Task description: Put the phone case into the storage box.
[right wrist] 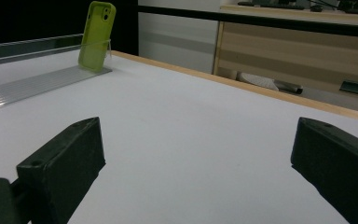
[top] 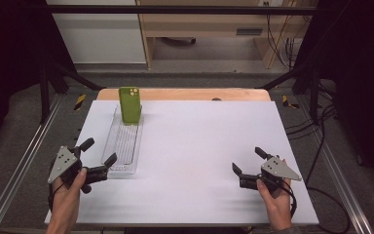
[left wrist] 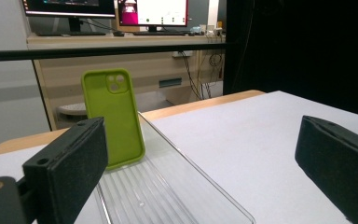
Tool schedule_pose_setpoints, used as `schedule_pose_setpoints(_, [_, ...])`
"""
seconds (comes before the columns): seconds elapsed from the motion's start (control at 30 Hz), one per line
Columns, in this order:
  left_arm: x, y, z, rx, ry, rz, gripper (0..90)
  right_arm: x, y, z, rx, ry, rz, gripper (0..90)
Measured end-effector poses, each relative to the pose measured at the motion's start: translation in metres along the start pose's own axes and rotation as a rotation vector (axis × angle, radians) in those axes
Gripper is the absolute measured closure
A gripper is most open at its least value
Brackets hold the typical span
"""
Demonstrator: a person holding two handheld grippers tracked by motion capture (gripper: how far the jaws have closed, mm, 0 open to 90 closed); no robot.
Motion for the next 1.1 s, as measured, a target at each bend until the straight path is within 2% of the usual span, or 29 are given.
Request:
schedule_pose_setpoints(0.33, [-0.002,0.005,-0.008,0.002,-0.009,-0.011,2.3,0.002,0.003,0.001,0.005,0.01,-0.004,2.7])
schedule_pose_setpoints(0.47, [-0.002,0.006,-0.011,-0.004,-0.013,-0.014,2.3,0.003,0.005,0.001,0.021,0.011,-0.007,2.7])
schedule_pose_setpoints(0.9, [0.005,0.0,-0.023,0.014,-0.024,0.007,2.4,0.011,0.017,0.004,0.043,0.05,-0.034,2.6])
schedule_pose_setpoints(1.1, [0.008,-0.001,-0.026,0.013,-0.021,0.013,2.4,0.014,0.021,0.006,0.033,0.069,-0.03,2.6])
Point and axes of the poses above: each handheld gripper's, and its own axes: x roughly backward along the jaws, z roughly out of its top, y roughly to its right, the point moved 10 cm from there along -x, roughly forward along the jaws, and after that the axes turned 7 degrees about -x, right-handed, at the moved point
